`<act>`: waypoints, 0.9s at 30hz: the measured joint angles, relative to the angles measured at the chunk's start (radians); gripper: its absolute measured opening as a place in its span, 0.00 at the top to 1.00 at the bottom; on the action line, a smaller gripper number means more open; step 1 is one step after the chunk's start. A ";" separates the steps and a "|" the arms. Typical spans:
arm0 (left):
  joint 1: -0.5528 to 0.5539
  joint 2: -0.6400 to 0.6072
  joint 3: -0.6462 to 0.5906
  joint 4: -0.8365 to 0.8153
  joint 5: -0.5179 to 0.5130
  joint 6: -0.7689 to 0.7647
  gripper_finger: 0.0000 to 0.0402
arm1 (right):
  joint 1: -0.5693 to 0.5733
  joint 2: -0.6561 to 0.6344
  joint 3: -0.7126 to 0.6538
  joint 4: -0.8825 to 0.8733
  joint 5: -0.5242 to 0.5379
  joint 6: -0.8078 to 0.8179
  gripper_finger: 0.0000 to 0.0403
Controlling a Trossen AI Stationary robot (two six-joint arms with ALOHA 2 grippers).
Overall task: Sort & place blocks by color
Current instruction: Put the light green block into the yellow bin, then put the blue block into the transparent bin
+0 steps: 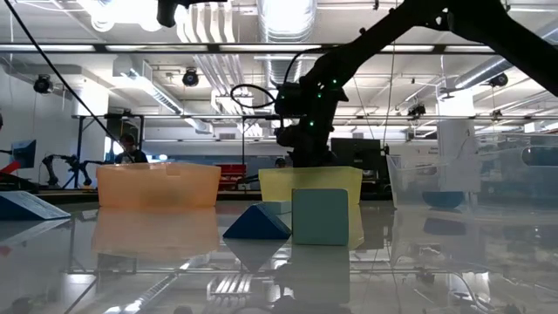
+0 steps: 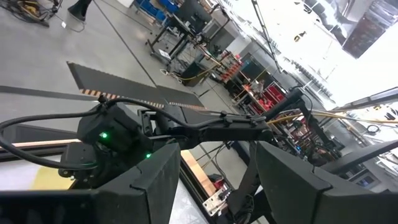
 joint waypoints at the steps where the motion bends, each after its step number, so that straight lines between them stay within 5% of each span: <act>1: 0.000 0.000 0.000 0.000 0.000 0.000 0.52 | 0.000 0.000 0.000 0.001 0.000 0.002 0.66; 7: 0.000 0.000 0.000 0.000 0.000 0.001 0.52 | 0.000 -0.005 0.000 -0.001 0.002 0.010 0.58; 16: 0.000 0.000 0.000 -0.029 0.035 -0.006 0.52 | 0.000 -0.034 0.081 -0.149 -0.001 0.006 0.59; 20: -0.001 -0.001 0.000 -0.104 0.215 -0.130 0.52 | 0.003 -0.077 0.136 -0.228 -0.008 0.006 0.61; 27: -0.073 0.005 0.000 -0.432 0.740 -0.455 0.52 | 0.025 -0.194 0.193 -0.290 -0.011 0.028 0.64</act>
